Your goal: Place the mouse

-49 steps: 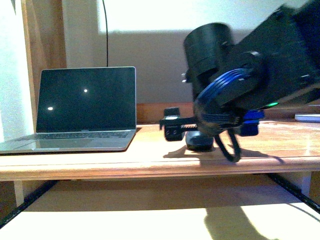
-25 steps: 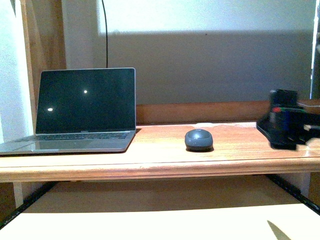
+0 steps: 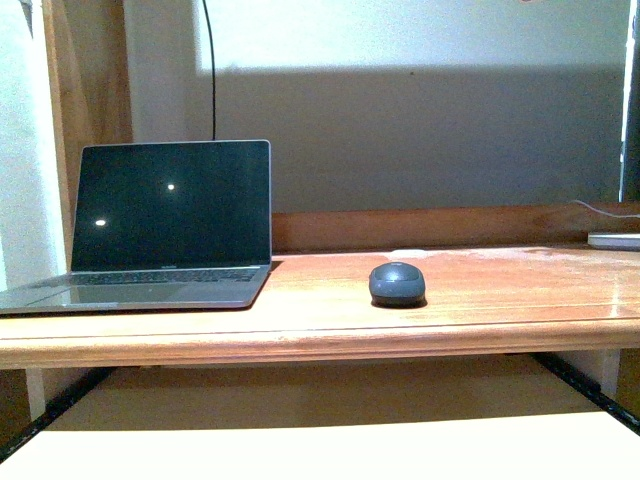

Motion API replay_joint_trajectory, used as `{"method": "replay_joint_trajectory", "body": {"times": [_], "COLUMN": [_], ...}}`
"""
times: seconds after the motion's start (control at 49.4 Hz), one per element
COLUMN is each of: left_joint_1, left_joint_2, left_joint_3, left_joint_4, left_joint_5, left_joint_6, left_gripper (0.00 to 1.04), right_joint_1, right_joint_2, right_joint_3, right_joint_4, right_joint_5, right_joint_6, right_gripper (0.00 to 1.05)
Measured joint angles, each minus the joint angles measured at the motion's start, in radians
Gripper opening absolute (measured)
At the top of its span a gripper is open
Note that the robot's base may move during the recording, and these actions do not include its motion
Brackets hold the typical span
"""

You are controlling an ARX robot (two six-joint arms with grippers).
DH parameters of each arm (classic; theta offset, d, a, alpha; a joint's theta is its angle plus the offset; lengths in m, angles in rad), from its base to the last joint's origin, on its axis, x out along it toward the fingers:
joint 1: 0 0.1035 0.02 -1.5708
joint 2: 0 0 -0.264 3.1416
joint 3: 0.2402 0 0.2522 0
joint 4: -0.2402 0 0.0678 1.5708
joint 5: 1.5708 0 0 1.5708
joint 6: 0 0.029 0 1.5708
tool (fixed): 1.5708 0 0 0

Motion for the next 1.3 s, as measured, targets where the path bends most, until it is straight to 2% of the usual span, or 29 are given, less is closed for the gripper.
{"method": "replay_joint_trajectory", "body": {"times": [0.324,0.425,0.668,0.851,0.952,1.094,1.296], "left_joint_1": [0.000,0.000,0.000,0.000,0.000,0.000,0.000], "left_joint_2": [0.000,0.000,0.000,0.000,0.000,0.000,0.000], "left_joint_3": [0.000,0.000,0.000,0.000,0.000,0.000,0.000], "left_joint_4": [0.000,0.000,0.000,0.000,0.000,0.000,0.000], "left_joint_5": [0.000,0.000,0.000,0.000,0.000,0.000,0.000], "left_joint_6": [0.000,0.000,0.000,0.000,0.000,0.000,0.000], "left_gripper": [0.97,0.97,0.97,0.97,0.97,0.97,0.97], "right_joint_1": [0.101,0.095,-0.032,-0.167,-0.204,-0.209,-0.137], "right_joint_2": [0.106,0.125,0.130,0.127,0.140,0.169,0.263], "right_joint_3": [-0.092,-0.098,-0.108,-0.121,-0.123,-0.129,-0.132], "right_joint_4": [0.072,0.084,0.059,-0.071,-0.100,-0.060,0.116], "right_joint_5": [0.035,-0.012,-0.224,-0.389,-0.404,-0.391,-0.282], "right_joint_6": [-0.145,-0.171,-0.218,-0.311,-0.361,-0.372,-0.328], "right_gripper": [0.97,0.97,0.97,0.97,0.97,0.97,0.97]}}
